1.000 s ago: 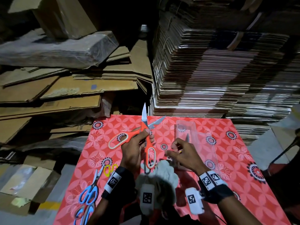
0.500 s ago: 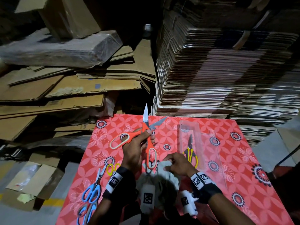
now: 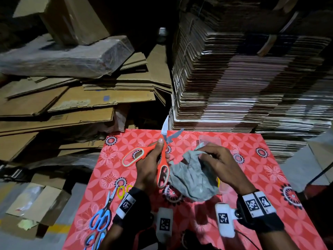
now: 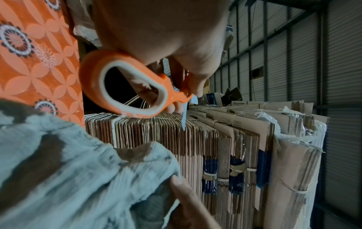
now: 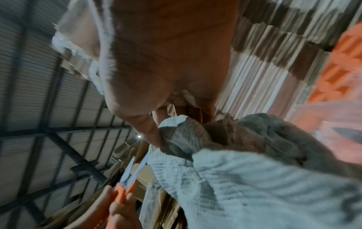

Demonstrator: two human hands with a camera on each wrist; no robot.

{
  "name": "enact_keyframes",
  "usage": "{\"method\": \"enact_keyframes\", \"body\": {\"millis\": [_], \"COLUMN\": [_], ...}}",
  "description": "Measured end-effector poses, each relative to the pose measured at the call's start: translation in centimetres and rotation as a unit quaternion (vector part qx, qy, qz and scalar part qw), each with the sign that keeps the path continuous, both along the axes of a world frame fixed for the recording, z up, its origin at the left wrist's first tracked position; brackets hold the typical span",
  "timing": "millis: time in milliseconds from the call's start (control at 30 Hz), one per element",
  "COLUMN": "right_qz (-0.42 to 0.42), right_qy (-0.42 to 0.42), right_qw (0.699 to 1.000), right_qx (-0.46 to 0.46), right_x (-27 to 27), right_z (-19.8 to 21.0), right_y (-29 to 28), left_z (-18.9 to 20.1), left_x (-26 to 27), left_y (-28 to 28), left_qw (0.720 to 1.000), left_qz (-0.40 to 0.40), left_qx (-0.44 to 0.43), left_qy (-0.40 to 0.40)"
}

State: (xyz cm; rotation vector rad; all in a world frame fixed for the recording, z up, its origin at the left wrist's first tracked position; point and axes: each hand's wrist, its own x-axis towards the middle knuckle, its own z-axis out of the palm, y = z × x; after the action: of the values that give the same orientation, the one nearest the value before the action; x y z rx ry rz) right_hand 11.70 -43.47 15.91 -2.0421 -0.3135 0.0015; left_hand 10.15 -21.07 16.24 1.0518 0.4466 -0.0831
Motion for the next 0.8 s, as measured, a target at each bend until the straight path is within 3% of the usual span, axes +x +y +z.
{"method": "enact_keyframes", "body": {"millis": [133,333,600,800], "right_qz": [0.016,-0.087,-0.133,-0.104], "right_qy": [-0.096,-0.256,-0.331,-0.304], "right_qw": [0.993,0.961,0.934,0.947], "right_qx": [-0.068,-0.057,-0.020,-0.012], "right_x": [-0.2,-0.1,-1.6,-2.4], "right_z": [3.3,4.6,3.2,2.2], "right_y": [0.8,3.0,7.1,7.9], "left_z": [0.6,1.0,1.5,2.2], "left_x": [-0.1,-0.3,-0.4,-0.3], "left_y": [-0.4,-0.8,-2.1,-2.2], "left_qw": [1.000,0.999,0.991,0.987], "left_qz": [-0.016,-0.024,0.031,0.075], "left_qx": [0.005,0.027,0.030,0.065], "left_qy": [-0.010,-0.024,-0.126,-0.127]}}
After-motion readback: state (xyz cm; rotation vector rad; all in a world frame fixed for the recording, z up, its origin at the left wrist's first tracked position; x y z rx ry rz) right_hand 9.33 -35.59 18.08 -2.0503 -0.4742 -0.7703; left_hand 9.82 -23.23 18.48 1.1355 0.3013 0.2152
